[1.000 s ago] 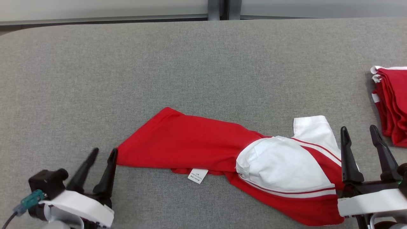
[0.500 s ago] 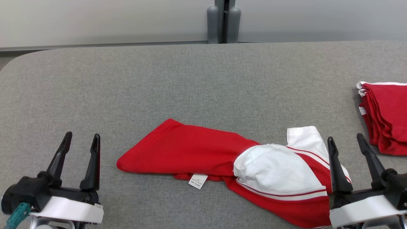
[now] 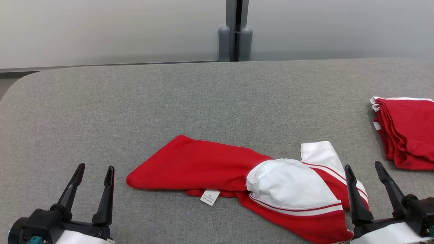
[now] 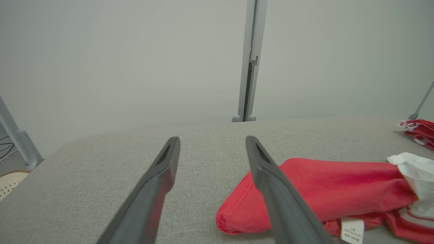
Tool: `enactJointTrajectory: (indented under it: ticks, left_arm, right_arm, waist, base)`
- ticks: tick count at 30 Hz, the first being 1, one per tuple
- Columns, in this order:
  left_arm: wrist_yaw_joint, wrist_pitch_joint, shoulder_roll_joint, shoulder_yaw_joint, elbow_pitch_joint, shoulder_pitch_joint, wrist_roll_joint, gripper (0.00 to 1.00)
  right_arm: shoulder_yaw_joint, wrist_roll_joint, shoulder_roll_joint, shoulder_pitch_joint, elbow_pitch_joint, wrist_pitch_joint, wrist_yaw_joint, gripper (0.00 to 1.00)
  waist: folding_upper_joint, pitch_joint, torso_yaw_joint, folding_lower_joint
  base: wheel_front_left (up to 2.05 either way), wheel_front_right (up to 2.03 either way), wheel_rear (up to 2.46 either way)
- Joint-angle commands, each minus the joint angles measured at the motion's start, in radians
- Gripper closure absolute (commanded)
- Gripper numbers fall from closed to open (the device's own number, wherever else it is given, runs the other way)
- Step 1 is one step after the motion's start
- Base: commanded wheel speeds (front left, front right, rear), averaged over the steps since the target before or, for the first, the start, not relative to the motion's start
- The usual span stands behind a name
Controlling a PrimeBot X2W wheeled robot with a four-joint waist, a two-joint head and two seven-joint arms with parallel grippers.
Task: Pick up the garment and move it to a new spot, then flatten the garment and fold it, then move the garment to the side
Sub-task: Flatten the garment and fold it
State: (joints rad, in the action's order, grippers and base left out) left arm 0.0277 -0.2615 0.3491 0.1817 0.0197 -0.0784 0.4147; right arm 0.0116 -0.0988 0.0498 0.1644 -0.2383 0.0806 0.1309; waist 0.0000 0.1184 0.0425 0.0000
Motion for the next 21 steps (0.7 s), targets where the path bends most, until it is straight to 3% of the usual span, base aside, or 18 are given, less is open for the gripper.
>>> enactJointTrajectory:
  ticks: [1,21]
  left_arm:
    - [0.005,-0.004,0.001,-0.003,0.004,-0.009,-0.004,0.0]
    - [-0.002,0.001,0.004,0.016,0.018,0.018,0.001,0.0]
  right_arm:
    - [-0.001,-0.005,0.002,0.005,-0.003,0.002,0.0,0.0]
    - [-0.004,-0.013,0.002,-0.015,-0.002,0.017,0.0,0.0]
  waist:
    - [0.0,0.001,0.0,0.0]
    - [0.0,0.015,0.013,0.0]
  base:
    - [0.0,0.0,0.0]
    - [0.0,0.0,0.0]
